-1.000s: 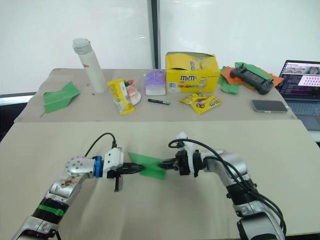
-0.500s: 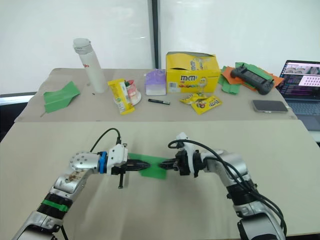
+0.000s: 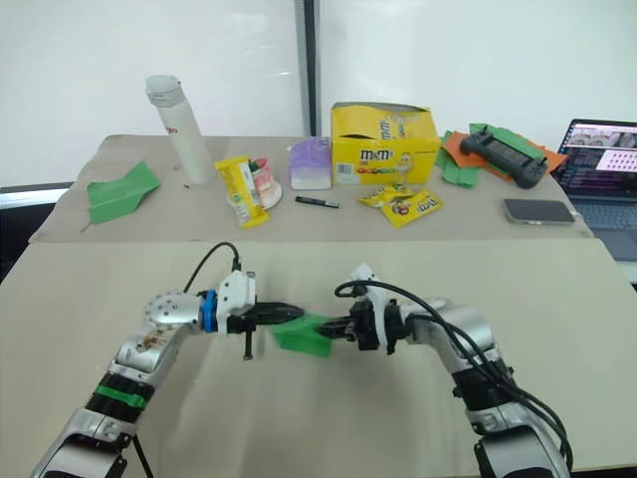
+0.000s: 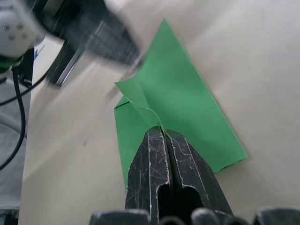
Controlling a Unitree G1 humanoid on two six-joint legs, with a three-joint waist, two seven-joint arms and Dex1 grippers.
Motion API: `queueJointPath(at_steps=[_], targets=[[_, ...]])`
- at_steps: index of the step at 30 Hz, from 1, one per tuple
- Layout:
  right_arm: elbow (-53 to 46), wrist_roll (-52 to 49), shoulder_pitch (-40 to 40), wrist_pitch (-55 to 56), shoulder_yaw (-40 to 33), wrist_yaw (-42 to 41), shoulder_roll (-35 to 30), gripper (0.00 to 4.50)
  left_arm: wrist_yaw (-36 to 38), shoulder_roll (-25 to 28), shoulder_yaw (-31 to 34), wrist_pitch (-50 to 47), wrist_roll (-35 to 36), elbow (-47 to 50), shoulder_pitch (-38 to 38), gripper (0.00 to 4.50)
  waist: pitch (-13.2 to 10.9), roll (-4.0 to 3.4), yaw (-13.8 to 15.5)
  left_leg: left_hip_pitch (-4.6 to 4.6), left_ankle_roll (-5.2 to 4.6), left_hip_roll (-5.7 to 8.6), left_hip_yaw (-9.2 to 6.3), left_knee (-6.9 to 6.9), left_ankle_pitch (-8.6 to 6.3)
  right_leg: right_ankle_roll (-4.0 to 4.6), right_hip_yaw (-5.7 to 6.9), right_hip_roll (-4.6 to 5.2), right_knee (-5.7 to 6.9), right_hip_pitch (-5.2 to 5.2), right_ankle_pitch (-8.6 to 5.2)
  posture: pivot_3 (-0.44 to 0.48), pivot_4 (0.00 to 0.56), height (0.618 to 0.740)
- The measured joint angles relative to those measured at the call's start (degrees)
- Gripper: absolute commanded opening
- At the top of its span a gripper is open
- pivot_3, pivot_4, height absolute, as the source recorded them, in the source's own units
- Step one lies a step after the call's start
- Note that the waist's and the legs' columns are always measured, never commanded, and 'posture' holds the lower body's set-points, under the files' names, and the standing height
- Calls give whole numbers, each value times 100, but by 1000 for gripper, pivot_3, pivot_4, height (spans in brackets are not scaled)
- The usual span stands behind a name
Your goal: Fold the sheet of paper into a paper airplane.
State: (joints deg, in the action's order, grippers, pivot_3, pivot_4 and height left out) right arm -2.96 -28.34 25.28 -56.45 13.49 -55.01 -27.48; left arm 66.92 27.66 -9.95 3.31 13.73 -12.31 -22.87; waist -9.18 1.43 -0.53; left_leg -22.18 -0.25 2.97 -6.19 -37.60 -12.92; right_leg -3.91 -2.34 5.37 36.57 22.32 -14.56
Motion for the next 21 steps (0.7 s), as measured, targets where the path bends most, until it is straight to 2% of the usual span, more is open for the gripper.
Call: queueJointPath(at_steps=[5, 8, 12, 17, 21], targets=[[-97, 0, -2, 26, 118, -48, -117, 18, 137, 296, 128, 682, -257, -1030, -336, 0, 0, 0, 1, 1, -1, 12, 1, 27, 1, 35, 1, 9, -15, 5, 22, 0, 150, 740], [-107, 0, 0, 41, 143, -92, -149, 18, 383, 300, 50, 1014, -329, -1257, -361, 0, 0, 0, -5, -1, -1, 11, 1, 37, 1, 33, 1, 8, -43, 0, 30, 0, 150, 740], [-200, 7, -3, 103, 273, -244, -364, 18, 681, 196, -154, 1224, -393, -1329, -357, 0, -1, -1, 27, -11, -1, 15, 0, 39, 1, 32, 3, 15, -49, 5, 31, 0, 150, 740], [-538, 13, -198, 361, 514, -866, -1059, 18, 917, 127, -236, 1069, -307, -1063, -284, 0, -5, -1, 80, -23, -4, 17, 2, 54, -1, 28, 7, 17, -54, 19, 29, 0, 150, 740], [-483, 67, -149, 446, 576, -905, -1039, 18, 1043, 129, -241, 868, -214, -757, -203, 0, -5, 0, 46, -22, -4, 11, 3, 64, -1, 30, 5, 11, -50, 27, 30, 0, 150, 740]])
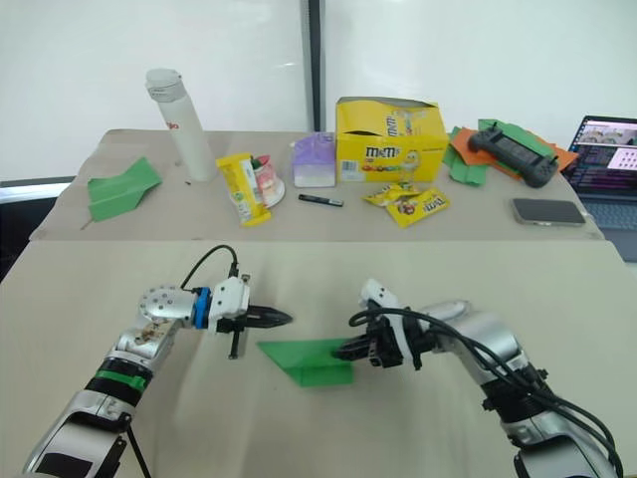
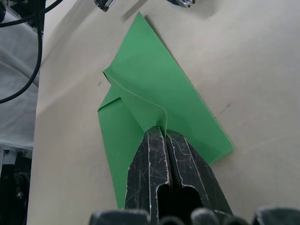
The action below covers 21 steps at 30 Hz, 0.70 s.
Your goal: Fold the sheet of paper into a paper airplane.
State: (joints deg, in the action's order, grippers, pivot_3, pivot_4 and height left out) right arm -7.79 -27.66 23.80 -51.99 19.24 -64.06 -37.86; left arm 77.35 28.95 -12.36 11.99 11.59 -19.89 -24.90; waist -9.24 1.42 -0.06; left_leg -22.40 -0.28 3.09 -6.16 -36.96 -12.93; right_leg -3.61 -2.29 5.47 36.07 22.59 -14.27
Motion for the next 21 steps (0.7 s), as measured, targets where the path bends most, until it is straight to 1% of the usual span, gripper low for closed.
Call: queueJointPath(at_steps=[8, 12, 15, 19, 21], targets=[[105, 61, 35, 46, 47, 67, 65, 18, 145, 57, -79, -737, 283, 977, 372, 0, -1, 1, -46, 14, 1, -4, 0, -2, 1, 2, -2, -1, 1, -14, 1, 0, 150, 740], [87, 60, 24, 46, 47, 104, 69, 18, 48, 238, -409, -570, -262, 980, 538, 0, -1, 1, -55, 15, 1, -2, 0, -1, 1, 2, -2, -2, -1, -17, 2, 0, 150, 740], [39, 101, -8, 104, 33, 144, 84, 18, -159, 207, -473, -365, -426, 939, 519, 0, 0, 1, -33, 26, 2, -4, -2, -2, 2, 2, -1, 0, -2, -30, 1, 0, 150, 740], [24, 222, -137, 536, 32, 153, 93, 18, -337, 196, -547, -92, -577, 881, 461, 0, 0, 0, -41, 31, 3, -6, 1, -2, 2, -13, -3, -1, -1, -31, -8, 0, 150, 740], [24, 229, -216, 797, 4, 59, 93, 617, -382, 196, -580, -5, -583, 861, 454, 0, -2, -2, -50, 29, 3, -5, 1, -2, 2, -7, -4, -1, -1, -29, -4, 0, 150, 740]])
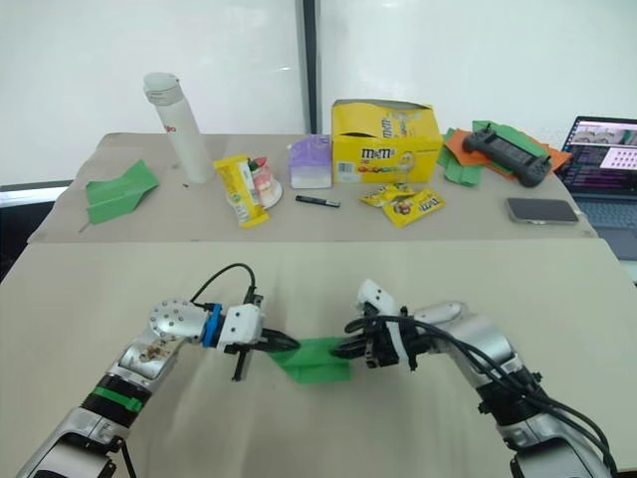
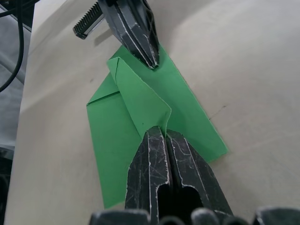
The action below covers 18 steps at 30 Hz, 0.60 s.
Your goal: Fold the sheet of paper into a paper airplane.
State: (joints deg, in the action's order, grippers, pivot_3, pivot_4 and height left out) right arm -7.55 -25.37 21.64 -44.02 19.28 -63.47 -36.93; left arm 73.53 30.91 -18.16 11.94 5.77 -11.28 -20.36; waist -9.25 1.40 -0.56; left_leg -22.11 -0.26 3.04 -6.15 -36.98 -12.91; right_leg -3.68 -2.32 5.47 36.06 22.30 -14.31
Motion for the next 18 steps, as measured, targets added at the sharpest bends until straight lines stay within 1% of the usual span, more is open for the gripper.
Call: queueJointPath(at_steps=[3, 4, 5, 8, 10, 18], targets=[[-9, 232, -82, 763, -26, -25, -1, 1618, -28, -2, -19, 49, 4, -12, -7, 0, -4, -8, -4, -3, 0, 2, 1, 1, 0, 7, -1, 0, 3, 5, 4, 0, 150, 740], [-28, 361, -125, 1137, -38, -30, -4, 2021, -35, -7, -23, 58, 6, -20, -9, 0, -4, -9, -3, -3, 0, 2, 1, 1, 0, 7, 0, 0, 2, 5, 4, 0, 150, 740], [-42, 468, -184, 1427, -43, -34, -10, 2308, -38, -11, -28, 66, 8, -28, -12, 0, -4, -9, 1, -3, 0, 2, 0, 2, 0, 7, 1, -1, 2, 4, 4, 0, 150, 740], [-45, 714, -417, 2080, -43, -83, -43, 3328, -58, -20, -36, 86, 8, -40, -11, 0, -4, -9, 7, -2, 0, 4, 1, 2, 0, 7, 0, 0, 2, 2, 4, 0, 150, 740], [-27, 771, -537, 2287, -54, -136, -54, 3328, -77, -20, -40, 101, 8, -49, -10, 0, -4, -9, 0, -1, 0, 4, 3, 1, 0, 7, -2, 0, 2, 2, 4, 0, 150, 740], [-223, 357, -841, 2557, -662, -560, -153, 3328, -103, -42, -89, 183, 8, -75, -17, 0, -4, -11, 19, 0, 0, 3, 1, 2, 0, 7, -2, -1, 2, -1, 4, 0, 150, 740]])
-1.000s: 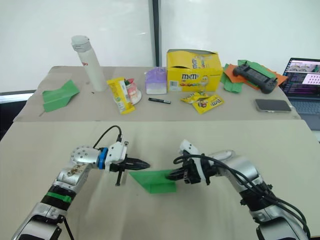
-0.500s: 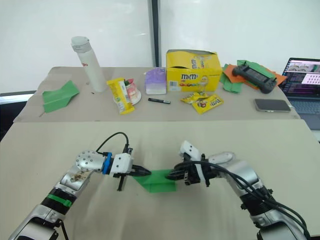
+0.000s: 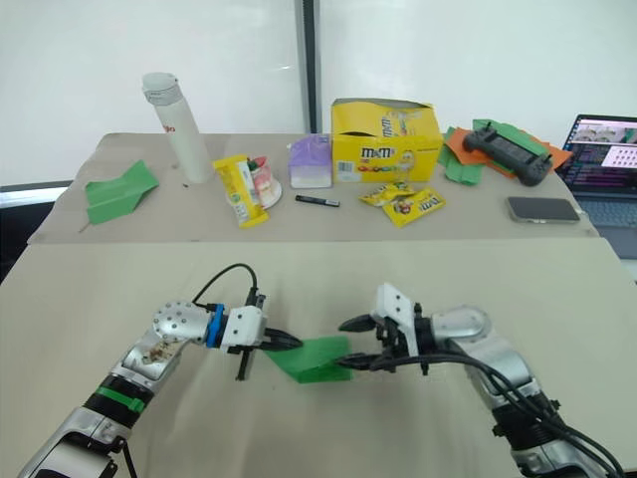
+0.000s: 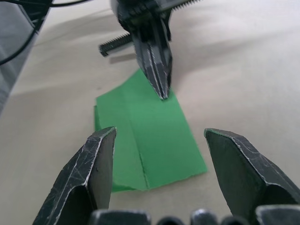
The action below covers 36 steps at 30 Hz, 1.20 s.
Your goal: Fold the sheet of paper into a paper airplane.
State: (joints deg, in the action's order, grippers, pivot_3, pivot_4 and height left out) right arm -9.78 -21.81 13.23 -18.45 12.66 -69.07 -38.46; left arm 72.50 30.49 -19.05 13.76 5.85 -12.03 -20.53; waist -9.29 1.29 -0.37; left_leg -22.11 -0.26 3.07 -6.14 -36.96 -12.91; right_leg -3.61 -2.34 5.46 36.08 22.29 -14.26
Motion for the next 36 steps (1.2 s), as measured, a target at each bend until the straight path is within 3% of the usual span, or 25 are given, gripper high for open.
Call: queueJointPath(at_steps=[12, 16, 22, 29, 36], targets=[[137, 596, -437, 1738, 35, -398, -54, 3328, 49, -3, -46, 21, 4, -80, -83, 0, 0, -1, 4, 5, 0, 1, 4, 0, 0, 0, -1, -1, 2, -3, 0, 0, 150, 740], [288, 826, -456, 2049, 89, -350, -15, 2194, 67, -2, -47, 28, 7, -103, -96, 0, 0, -2, 1, 8, 0, 1, 4, 0, 0, 0, -1, -3, 4, -4, 0, 0, 150, 740], [561, 1041, -418, 2353, 198, -245, 139, 64, 74, -2, -50, 36, 14, -113, -102, 0, 1, -2, 0, 9, 0, 1, 5, -1, 0, 1, -3, -4, 5, -4, 1, 0, 150, 740], [602, 889, -264, 2185, 209, -326, 174, 20, 75, -2, -51, 70, 13, -128, -107, 0, 1, -2, -1, 10, 0, 1, 4, -1, 0, 2, -4, -5, 6, -4, 1, 0, 150, 740], [841, 564, 404, 691, 281, -520, 180, 20, 18, -1, -31, -31, 30, -60, -53, 0, 1, -3, -27, 12, 0, 1, 5, -1, 1, 5, -6, -5, 10, -4, 3, 0, 150, 740]])
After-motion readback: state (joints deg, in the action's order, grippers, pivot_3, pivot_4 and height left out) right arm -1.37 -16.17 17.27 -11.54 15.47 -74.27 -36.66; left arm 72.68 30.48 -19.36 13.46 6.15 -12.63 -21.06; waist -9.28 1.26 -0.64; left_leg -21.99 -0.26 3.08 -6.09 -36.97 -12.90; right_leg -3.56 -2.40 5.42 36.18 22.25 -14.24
